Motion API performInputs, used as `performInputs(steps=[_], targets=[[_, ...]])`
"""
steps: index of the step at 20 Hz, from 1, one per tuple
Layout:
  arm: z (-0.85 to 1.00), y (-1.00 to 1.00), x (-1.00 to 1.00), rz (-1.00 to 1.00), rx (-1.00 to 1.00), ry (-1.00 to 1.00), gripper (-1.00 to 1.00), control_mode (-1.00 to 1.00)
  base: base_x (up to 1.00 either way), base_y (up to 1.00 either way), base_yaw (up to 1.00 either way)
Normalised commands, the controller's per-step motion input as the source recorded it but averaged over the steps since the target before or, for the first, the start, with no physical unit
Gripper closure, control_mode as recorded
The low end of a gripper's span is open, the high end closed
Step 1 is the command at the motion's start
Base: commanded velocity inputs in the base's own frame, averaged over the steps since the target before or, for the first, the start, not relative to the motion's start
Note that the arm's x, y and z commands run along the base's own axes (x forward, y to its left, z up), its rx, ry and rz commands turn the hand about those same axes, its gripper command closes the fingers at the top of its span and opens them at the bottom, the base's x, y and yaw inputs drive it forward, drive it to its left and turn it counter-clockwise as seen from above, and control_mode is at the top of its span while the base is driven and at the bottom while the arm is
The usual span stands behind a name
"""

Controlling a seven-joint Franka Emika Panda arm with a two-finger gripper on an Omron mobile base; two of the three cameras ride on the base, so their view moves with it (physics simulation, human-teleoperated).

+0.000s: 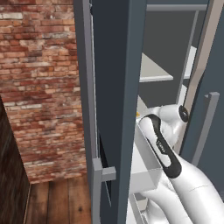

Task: Take the mango, corn, and chicken drumstick from the freezer and place them in the bowl on the counter.

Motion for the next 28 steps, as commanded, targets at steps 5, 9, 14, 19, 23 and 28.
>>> performInputs(steps=[5,9,14,19,23,28], targets=[[0.24,0.0,-0.64,-0.2,-0.05,0.07,1.0,-1.0,0.0,0.0,0.0],[0.25,-0.2,-0.57,-0.17,-0.02,0.08,1.0,-1.0,0.0,0.0,0.0],[0.19,-0.2,-0.53,-0.14,-0.03,0.08,1.0,-1.0,0.0,0.0,0.0],[0.02,-0.1,-0.63,-0.14,-0.04,0.07,1.0,-1.0,0.0,0.0,0.0],[0.0,-0.13,-0.7,-0.13,-0.06,0.04,1.0,-1.0,0.0,0.0,0.0],[0.01,-0.1,-0.62,-0.12,-0.05,0.03,1.0,-1.0,0.0,0.0,0.0]])
